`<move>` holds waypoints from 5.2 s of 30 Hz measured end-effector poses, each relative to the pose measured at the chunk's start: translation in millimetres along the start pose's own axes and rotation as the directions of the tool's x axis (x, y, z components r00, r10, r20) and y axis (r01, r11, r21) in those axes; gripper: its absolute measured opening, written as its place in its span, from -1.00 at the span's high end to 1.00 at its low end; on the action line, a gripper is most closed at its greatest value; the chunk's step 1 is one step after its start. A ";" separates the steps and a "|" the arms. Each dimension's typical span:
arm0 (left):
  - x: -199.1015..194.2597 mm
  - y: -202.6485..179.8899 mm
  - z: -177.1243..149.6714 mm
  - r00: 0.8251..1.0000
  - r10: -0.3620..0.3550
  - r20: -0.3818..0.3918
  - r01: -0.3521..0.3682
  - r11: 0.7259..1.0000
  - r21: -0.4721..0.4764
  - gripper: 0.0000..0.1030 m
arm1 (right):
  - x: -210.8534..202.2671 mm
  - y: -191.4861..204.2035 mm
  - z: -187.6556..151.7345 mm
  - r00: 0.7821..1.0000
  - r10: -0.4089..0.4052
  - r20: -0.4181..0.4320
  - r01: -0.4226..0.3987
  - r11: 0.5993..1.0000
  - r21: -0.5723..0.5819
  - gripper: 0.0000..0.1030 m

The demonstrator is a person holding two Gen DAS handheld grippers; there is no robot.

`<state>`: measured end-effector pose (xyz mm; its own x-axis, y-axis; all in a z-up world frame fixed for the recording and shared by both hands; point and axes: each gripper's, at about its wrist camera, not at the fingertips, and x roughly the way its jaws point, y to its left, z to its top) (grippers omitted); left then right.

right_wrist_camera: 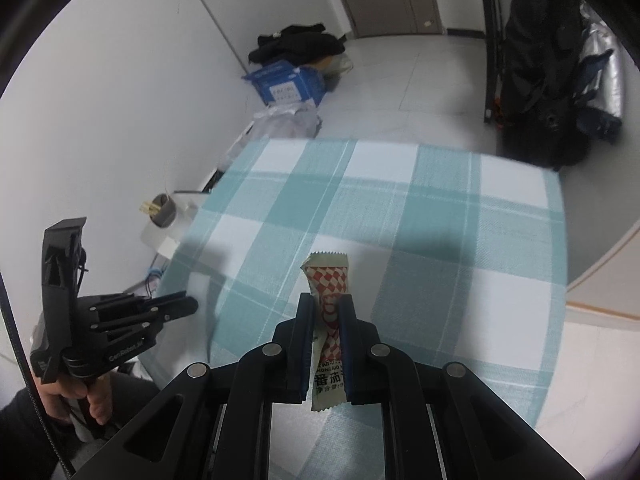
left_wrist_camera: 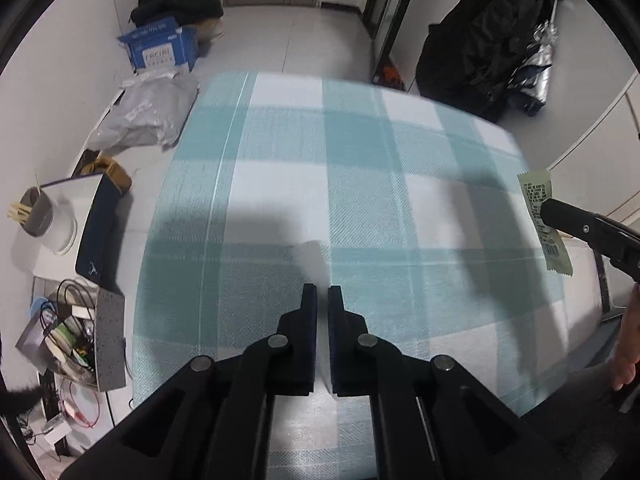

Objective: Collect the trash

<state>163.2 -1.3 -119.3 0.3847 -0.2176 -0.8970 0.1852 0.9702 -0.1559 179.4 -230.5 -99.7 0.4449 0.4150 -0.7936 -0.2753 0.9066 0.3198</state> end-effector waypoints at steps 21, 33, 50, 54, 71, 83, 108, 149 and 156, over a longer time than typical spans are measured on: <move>-45.3 -38.6 9.4 0.992 -0.082 0.093 0.075 0.994 0.074 0.98 | -78.9 -5.6 1.6 0.980 -0.018 0.198 0.008 0.999 0.048 0.80; -139.5 -147.3 37.8 0.933 -0.294 0.207 0.235 0.935 0.266 0.98 | -227.8 -45.7 -22.0 0.862 -0.197 0.467 0.131 0.977 0.170 0.80; -133.9 -352.9 -1.1 0.863 -0.501 -0.060 0.448 0.706 0.548 0.98 | -317.1 -152.6 -202.6 0.819 -0.417 0.394 0.226 0.866 0.446 0.80; -100.2 -374.9 -24.4 0.865 -0.468 -0.177 0.477 0.661 0.579 0.98 | -287.1 -166.9 -260.0 0.846 -0.437 0.307 0.270 0.846 0.459 0.80; 42.2 -440.0 -100.3 0.807 -0.106 -0.580 0.528 0.568 0.631 0.98 | -203.1 -223.8 -365.7 0.948 -0.306 0.082 0.165 0.697 0.698 0.80; 113.8 -453.5 -121.6 0.702 0.019 -0.712 0.567 0.590 0.575 0.97 | -177.1 -250.2 -392.1 0.964 -0.265 0.035 0.136 0.597 0.791 0.77; 120.7 -455.7 -132.5 0.712 0.063 -0.699 0.517 0.625 0.584 0.36 | -204.2 -238.9 -394.5 0.951 -0.306 -0.030 0.205 0.556 0.806 0.22; -12.6 -420.1 -115.2 0.964 -0.147 -0.223 0.264 0.652 0.711 -0.44 | -259.2 -188.8 -382.7 0.899 -0.438 0.021 0.238 0.526 0.816 -0.64; -8.5 -416.5 -117.9 0.965 -0.138 -0.223 0.258 0.656 0.709 -0.44 | -259.1 -185.2 -383.7 0.897 -0.442 0.010 0.246 0.519 0.819 -0.64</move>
<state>-23.8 -391.0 -95.5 0.1438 -0.3198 -0.9365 0.8619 0.5054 -0.0402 -211.9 -535.2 -151.8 0.5296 -0.0272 -0.8478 0.6645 0.6345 0.3948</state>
